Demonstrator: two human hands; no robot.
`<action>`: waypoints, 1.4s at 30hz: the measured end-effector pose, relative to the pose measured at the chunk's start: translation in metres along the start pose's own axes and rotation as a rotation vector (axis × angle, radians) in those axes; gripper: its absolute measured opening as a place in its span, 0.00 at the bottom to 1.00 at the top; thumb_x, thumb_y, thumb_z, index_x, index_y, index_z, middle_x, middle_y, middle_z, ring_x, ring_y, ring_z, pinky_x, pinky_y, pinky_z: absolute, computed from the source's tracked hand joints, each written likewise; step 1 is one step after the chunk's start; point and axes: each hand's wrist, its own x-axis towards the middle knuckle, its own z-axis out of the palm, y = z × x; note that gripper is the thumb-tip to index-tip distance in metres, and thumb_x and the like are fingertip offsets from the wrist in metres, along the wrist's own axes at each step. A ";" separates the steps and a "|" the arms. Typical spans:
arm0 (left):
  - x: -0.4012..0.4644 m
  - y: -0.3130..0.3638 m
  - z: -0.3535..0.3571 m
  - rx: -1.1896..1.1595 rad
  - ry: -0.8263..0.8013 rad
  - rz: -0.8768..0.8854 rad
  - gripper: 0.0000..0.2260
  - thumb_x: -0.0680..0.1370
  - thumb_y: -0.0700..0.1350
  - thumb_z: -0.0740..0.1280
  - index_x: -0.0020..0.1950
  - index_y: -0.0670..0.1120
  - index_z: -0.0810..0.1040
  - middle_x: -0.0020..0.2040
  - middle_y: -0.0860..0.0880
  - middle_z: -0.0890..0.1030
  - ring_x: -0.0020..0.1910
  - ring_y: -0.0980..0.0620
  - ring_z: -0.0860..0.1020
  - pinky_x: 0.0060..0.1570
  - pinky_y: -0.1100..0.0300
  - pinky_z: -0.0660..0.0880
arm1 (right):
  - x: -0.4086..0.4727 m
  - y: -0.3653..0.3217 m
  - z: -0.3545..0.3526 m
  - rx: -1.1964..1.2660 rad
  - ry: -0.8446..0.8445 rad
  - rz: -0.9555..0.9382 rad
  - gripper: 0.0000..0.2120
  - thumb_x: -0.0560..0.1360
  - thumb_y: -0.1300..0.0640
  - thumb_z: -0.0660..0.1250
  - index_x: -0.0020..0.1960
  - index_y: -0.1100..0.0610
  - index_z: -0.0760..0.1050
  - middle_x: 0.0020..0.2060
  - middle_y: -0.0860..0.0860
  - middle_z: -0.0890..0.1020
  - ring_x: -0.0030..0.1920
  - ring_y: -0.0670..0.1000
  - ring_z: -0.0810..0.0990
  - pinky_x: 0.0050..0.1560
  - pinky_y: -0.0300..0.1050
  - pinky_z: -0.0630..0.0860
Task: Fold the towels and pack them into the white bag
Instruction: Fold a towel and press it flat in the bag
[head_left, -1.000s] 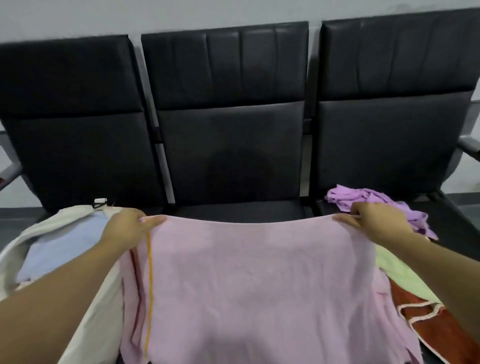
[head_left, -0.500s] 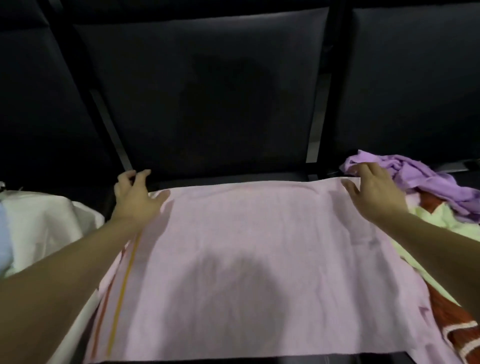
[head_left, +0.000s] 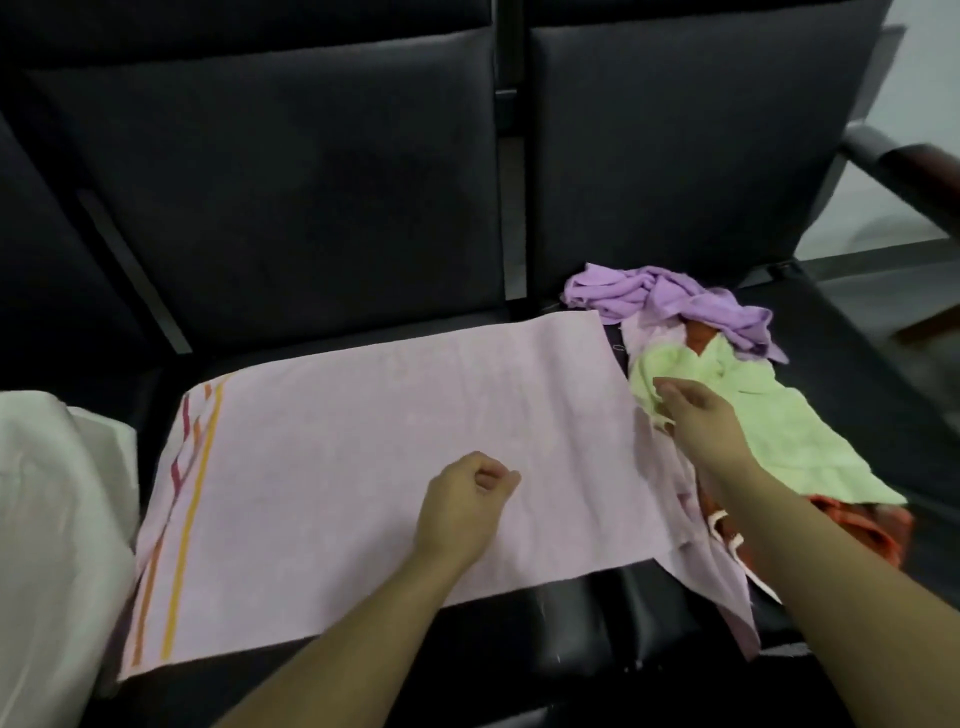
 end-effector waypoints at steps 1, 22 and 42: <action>-0.004 0.010 0.022 -0.019 -0.051 -0.006 0.06 0.76 0.53 0.74 0.44 0.52 0.83 0.39 0.55 0.83 0.40 0.55 0.82 0.44 0.62 0.77 | 0.000 0.003 -0.003 -0.009 -0.029 0.017 0.11 0.82 0.54 0.63 0.62 0.54 0.80 0.56 0.51 0.83 0.57 0.54 0.81 0.63 0.57 0.77; 0.040 0.092 0.189 0.342 -0.168 -0.131 0.20 0.77 0.60 0.70 0.56 0.44 0.79 0.54 0.46 0.82 0.56 0.46 0.81 0.55 0.56 0.77 | 0.103 -0.034 0.038 0.209 -0.296 0.337 0.07 0.80 0.60 0.65 0.43 0.55 0.76 0.29 0.48 0.74 0.28 0.46 0.70 0.26 0.35 0.67; 0.017 0.062 0.141 -0.850 -0.429 -0.376 0.12 0.83 0.40 0.66 0.60 0.32 0.77 0.57 0.35 0.83 0.58 0.41 0.83 0.64 0.44 0.78 | 0.100 -0.043 0.038 0.160 -0.411 0.253 0.08 0.77 0.66 0.71 0.54 0.58 0.84 0.55 0.59 0.85 0.54 0.56 0.84 0.61 0.52 0.80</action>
